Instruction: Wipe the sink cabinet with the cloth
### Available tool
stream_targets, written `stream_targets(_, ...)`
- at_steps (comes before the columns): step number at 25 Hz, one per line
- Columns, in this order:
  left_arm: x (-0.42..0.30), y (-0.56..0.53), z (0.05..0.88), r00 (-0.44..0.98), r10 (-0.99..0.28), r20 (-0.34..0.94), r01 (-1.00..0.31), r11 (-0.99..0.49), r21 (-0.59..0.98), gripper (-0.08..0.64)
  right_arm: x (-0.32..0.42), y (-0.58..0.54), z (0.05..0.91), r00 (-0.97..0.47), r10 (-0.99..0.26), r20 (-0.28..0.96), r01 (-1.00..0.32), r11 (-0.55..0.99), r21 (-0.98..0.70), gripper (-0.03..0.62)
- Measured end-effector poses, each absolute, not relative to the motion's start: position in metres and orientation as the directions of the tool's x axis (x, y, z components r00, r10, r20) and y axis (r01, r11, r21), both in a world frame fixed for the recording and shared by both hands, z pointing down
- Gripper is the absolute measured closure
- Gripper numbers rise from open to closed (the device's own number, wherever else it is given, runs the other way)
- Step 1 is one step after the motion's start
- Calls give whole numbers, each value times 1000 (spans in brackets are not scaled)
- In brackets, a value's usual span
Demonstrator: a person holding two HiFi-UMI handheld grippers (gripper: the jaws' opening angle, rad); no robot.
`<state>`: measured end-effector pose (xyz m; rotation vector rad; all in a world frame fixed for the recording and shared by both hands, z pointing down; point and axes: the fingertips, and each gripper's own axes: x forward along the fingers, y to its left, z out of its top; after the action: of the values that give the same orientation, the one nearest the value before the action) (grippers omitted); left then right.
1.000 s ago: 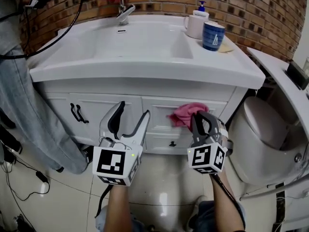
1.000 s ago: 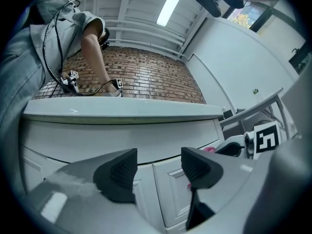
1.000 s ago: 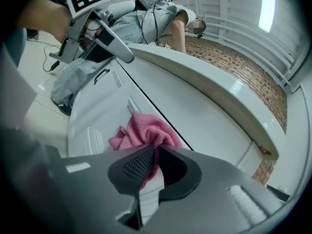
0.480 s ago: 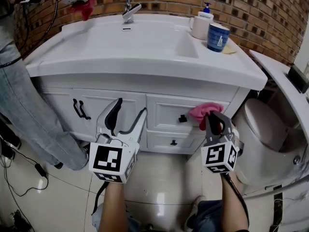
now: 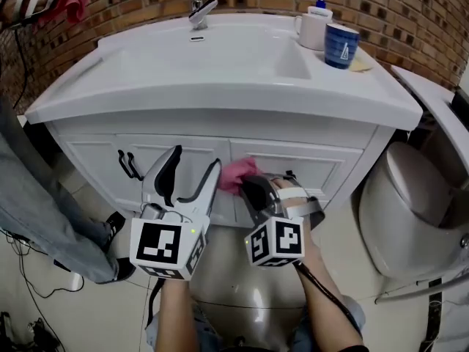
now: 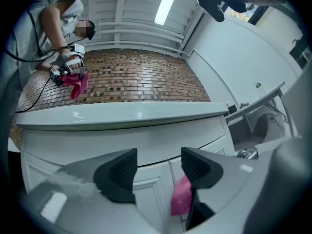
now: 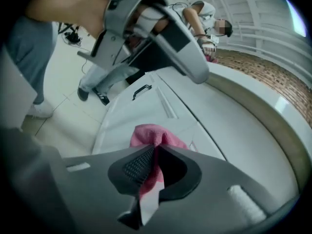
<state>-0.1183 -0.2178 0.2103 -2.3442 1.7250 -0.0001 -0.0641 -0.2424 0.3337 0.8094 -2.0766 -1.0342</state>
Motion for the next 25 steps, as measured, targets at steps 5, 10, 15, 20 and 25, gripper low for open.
stream_targets(5, -129, -220, 209, 291, -947, -135, -948, -266, -175, 276, -6, -266, 335, -468, -826, 315, -266, 471, 841, 558)
stream_targets(10, -134, -223, 216, 309, -944, -115, -938, -282, -201, 276, 56, -261, 326, -398, -865, 304, -282, 431, 857, 560)
stream_targets(15, -114, -221, 216, 369, -919, -140, -920, -338, -199, 278, 168, -274, 333, -150, -932, 331, -386, 364, 848, 563)
stream_targets(20, -85, -219, 221, 435, -892, -124, -886, -400, -235, 278, 205, -267, 332, -68, -943, 325, -475, 316, 821, 563)
stream_targets(25, -91, -220, 221, 427, -895, -129, -894, -396, -211, 278, 167, -255, 321, -226, -931, 288, -572, 366, 734, 564)
